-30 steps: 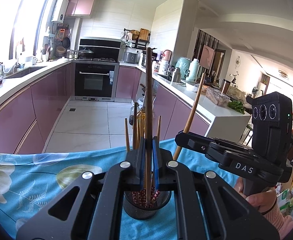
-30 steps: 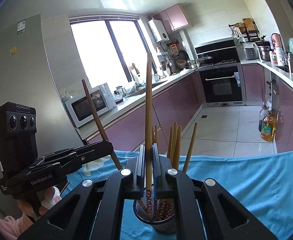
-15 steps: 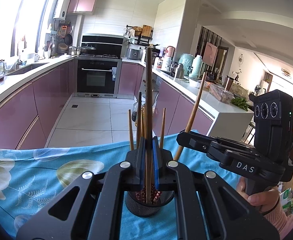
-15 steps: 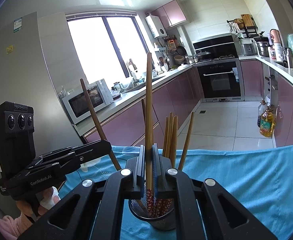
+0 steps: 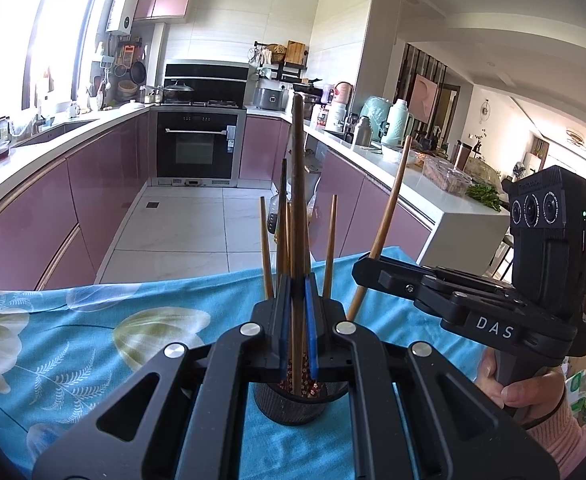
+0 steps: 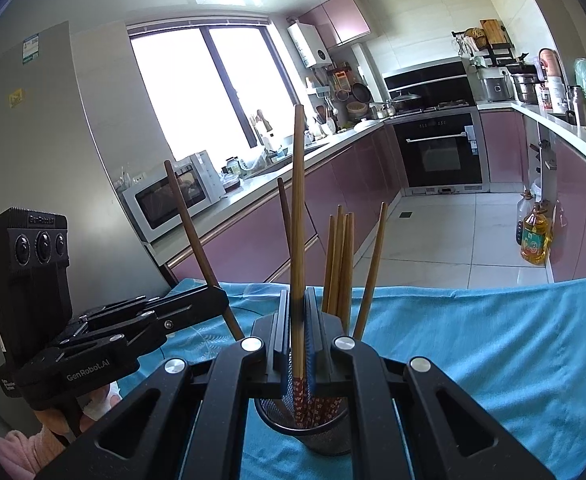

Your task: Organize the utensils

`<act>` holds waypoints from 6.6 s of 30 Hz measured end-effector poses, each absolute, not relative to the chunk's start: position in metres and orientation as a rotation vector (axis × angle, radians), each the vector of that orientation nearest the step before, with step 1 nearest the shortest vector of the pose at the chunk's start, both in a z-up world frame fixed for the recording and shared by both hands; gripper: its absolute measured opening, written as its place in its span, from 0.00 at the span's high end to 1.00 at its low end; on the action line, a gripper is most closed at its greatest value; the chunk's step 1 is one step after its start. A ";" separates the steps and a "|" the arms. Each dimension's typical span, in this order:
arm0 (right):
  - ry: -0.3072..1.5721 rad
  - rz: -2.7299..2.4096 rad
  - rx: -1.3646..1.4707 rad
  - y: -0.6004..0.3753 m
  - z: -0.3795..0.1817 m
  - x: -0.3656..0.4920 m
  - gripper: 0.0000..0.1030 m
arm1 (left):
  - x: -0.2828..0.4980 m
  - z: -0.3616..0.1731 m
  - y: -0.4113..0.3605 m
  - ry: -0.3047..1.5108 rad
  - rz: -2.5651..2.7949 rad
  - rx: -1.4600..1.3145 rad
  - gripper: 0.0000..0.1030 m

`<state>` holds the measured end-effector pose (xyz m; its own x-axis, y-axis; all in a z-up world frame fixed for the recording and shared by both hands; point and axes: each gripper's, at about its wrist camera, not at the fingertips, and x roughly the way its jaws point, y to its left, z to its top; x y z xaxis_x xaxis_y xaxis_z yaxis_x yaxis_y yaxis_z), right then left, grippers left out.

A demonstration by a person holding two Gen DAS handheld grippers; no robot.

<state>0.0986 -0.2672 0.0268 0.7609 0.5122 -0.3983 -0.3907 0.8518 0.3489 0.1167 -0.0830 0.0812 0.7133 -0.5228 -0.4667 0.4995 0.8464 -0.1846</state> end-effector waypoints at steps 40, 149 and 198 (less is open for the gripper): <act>0.572 0.505 0.259 -0.263 0.004 0.104 0.94 | 0.133 0.050 -0.086 0.578 -0.533 -0.035 0.93; 0.371 0.213 -0.029 -0.235 -0.032 0.008 0.07 | 0.035 0.000 -0.037 0.377 -0.158 0.011 0.05; 0.316 0.186 -0.017 -0.232 -0.032 -0.006 0.07 | 0.013 0.001 -0.036 0.311 -0.126 0.012 0.05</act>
